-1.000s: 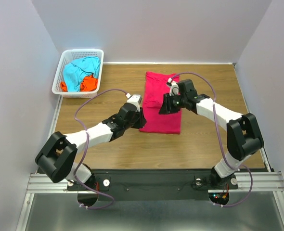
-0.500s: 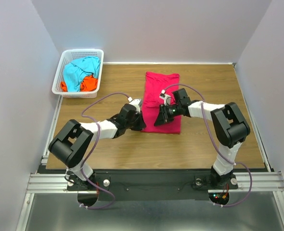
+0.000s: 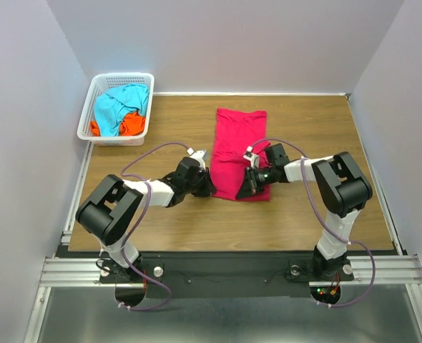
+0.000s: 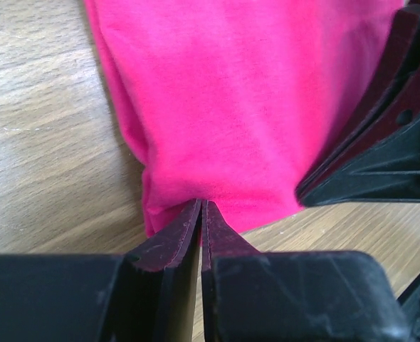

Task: Fold and stack the t-shirts
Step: Fold the tshirt

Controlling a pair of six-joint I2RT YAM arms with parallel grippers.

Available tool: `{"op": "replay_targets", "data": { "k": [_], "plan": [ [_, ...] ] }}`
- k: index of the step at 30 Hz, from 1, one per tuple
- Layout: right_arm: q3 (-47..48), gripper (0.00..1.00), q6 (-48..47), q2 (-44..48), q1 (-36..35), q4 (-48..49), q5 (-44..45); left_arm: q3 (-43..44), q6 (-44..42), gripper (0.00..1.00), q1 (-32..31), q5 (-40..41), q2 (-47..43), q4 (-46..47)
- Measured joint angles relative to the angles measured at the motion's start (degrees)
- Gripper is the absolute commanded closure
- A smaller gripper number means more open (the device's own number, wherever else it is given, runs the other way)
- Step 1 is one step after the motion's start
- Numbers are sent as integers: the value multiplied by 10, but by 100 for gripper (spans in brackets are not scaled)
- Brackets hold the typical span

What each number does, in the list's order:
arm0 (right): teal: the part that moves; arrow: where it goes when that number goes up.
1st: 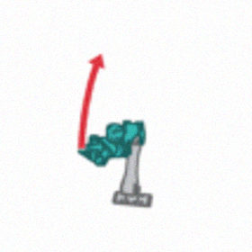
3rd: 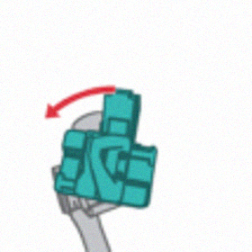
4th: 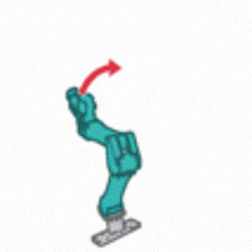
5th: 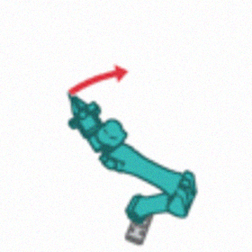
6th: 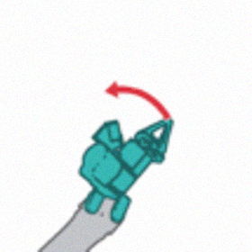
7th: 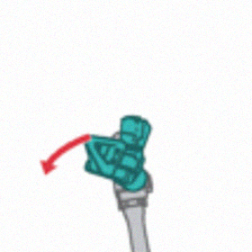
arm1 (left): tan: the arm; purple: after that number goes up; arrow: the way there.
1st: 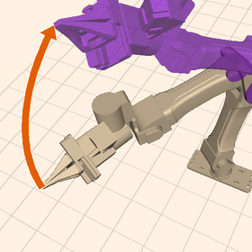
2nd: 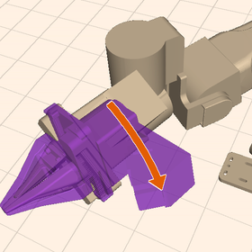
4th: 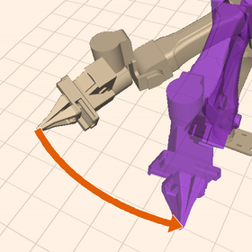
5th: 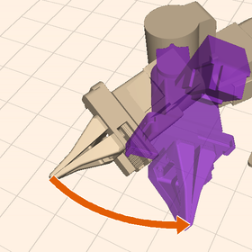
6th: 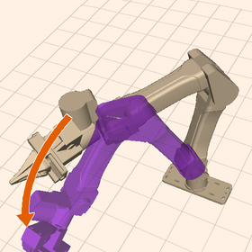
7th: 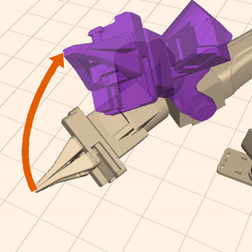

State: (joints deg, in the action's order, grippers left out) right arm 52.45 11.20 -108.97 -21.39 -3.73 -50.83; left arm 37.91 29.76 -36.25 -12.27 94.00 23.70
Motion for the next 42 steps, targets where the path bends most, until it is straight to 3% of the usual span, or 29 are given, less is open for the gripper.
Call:
{"op": "replay_targets", "data": {
  "k": [9,15,24,36,42],
  "plan": [
    [-58,93,8,87,68,-5,38,-8,11,82,0,1,-1,13],
    [-94,97,22,141,75,-7,67,-8,12,82,0,3,-5,8],
    [-142,99,49,172,81,-3,101,-8,12,83,1,7,-8,2],
    [-201,99,142,158,169,80,64,-23,20,83,1,13,-24,-1],
    [-202,96,154,216,171,70,78,-26,16,75,3,29,-54,-43]
  ]
}}
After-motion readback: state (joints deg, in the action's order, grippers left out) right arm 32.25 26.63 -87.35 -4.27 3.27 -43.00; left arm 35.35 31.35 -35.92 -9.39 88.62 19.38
